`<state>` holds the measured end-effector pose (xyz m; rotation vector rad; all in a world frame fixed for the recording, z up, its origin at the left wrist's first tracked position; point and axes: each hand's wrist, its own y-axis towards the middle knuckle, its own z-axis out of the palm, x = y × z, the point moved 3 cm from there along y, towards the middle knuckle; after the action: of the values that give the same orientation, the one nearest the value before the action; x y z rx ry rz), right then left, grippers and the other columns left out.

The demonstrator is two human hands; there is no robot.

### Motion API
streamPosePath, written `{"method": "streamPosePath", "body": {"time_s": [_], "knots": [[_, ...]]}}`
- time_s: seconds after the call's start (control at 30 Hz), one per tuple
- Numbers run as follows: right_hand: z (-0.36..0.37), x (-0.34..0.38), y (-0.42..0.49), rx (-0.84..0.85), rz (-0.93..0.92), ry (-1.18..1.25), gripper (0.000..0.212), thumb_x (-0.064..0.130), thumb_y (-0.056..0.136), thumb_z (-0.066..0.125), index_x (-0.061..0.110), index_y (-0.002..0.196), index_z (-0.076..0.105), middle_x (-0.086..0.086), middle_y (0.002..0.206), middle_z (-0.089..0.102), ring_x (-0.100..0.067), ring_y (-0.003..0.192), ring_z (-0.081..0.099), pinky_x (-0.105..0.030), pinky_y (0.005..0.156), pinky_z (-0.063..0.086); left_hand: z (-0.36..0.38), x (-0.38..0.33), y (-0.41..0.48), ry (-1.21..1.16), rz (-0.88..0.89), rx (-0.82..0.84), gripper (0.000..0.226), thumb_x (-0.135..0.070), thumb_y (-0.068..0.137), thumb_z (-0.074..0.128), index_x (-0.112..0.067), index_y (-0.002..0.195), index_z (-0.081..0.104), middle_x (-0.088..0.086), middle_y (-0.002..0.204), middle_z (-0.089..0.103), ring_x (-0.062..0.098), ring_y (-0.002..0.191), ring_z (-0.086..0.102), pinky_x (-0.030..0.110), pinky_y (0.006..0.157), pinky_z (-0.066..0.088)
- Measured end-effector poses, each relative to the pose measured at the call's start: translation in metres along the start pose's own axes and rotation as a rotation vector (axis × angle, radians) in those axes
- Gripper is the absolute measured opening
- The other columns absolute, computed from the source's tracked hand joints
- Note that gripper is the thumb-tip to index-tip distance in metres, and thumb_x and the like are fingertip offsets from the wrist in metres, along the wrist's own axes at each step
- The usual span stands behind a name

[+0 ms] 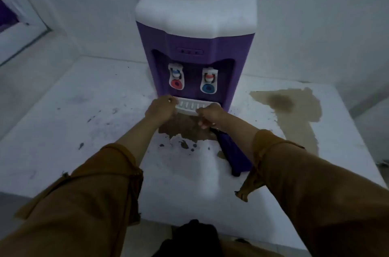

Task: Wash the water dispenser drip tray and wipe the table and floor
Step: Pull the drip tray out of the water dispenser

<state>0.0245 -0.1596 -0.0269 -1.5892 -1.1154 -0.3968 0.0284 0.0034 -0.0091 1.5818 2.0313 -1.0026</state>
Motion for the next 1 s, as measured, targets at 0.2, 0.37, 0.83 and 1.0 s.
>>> {"method": "streamPosePath", "body": {"time_s": [0.2,0.37,0.83,1.0], "knots": [[0.015,0.000,0.030,-0.022,0.232,0.236,0.031,0.031,0.099,0.042,0.008,0.079,0.049,-0.011,0.070,0.060,-0.018,0.055,0.057,-0.022,0.045,0.035,0.010,0.014,0.042,-0.208,-0.166,0.120,0.033,-0.025,0.097,0.045,-0.006,0.121,0.056,0.019,0.115,0.064,0.030,0.091,0.063,0.036,0.090,0.051],[0.023,-0.011,0.056,-0.060,0.359,0.360,0.037,0.032,0.100,0.038,0.009,0.075,0.052,-0.009,0.066,0.058,-0.018,0.056,0.056,-0.023,0.048,0.033,0.022,0.031,0.068,-0.277,-0.337,0.206,0.039,-0.030,0.100,0.040,-0.002,0.124,0.051,0.011,0.090,0.064,0.018,0.062,0.055,0.023,0.050,0.039],[0.030,-0.021,0.082,-0.252,0.423,0.660,0.031,0.025,0.101,0.031,0.003,0.100,0.053,-0.010,0.075,0.055,-0.019,0.055,0.051,-0.029,0.047,0.047,0.047,0.055,0.102,-0.412,-0.540,0.314,0.041,-0.037,0.102,0.028,-0.008,0.090,0.053,0.006,0.067,0.057,0.006,0.023,0.042,0.008,0.027,0.022],[0.027,-0.023,0.083,-0.275,0.424,0.607,0.037,0.028,0.101,0.031,0.000,0.106,0.055,-0.013,0.076,0.058,-0.021,0.056,0.054,-0.030,0.049,0.050,0.050,0.054,0.107,-0.450,-0.526,0.316,0.036,-0.033,0.102,0.030,-0.007,0.113,0.052,0.005,0.068,0.054,0.002,0.017,0.037,0.006,0.026,0.021]]}}
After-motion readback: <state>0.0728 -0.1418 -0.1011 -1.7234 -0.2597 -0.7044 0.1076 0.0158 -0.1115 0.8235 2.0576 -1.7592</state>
